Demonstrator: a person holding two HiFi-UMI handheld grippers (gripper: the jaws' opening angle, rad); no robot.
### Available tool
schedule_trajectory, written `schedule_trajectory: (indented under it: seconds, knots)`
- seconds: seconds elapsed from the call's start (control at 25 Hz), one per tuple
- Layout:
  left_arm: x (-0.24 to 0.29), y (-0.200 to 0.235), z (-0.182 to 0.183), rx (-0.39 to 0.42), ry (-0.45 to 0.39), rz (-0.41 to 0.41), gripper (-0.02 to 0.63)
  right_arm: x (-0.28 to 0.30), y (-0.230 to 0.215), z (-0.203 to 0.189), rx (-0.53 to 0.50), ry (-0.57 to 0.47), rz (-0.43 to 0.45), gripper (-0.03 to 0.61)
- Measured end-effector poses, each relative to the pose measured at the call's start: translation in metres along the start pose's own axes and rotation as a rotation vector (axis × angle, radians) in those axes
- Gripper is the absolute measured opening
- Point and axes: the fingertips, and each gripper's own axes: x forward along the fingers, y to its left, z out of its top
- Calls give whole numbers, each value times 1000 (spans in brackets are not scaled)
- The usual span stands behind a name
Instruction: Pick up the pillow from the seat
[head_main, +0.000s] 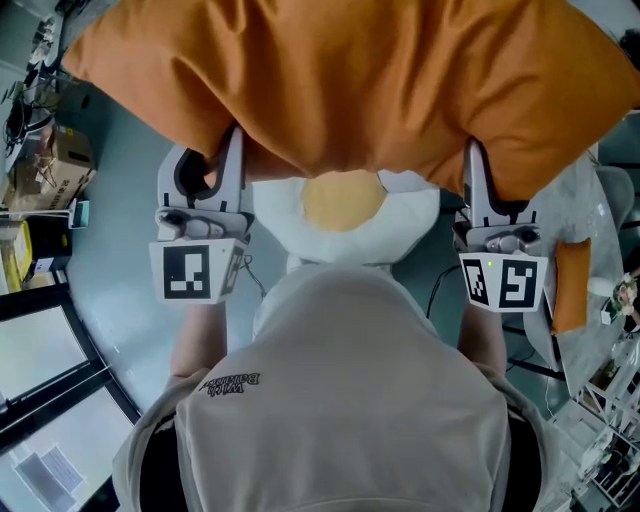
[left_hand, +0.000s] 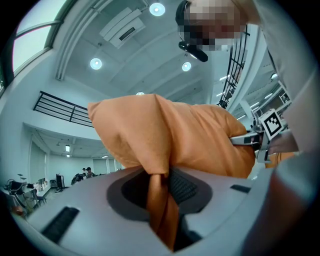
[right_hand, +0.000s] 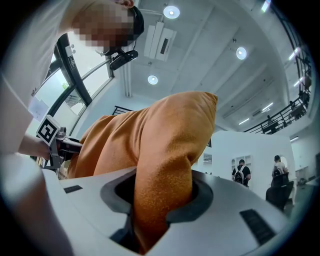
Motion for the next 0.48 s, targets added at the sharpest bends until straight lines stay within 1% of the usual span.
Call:
schedule_trajectory:
  seconds: [0.48]
  knots:
    - [-1,-3,-3,-14,21,-18,98,-6,-1,1,-2,19,-13,152]
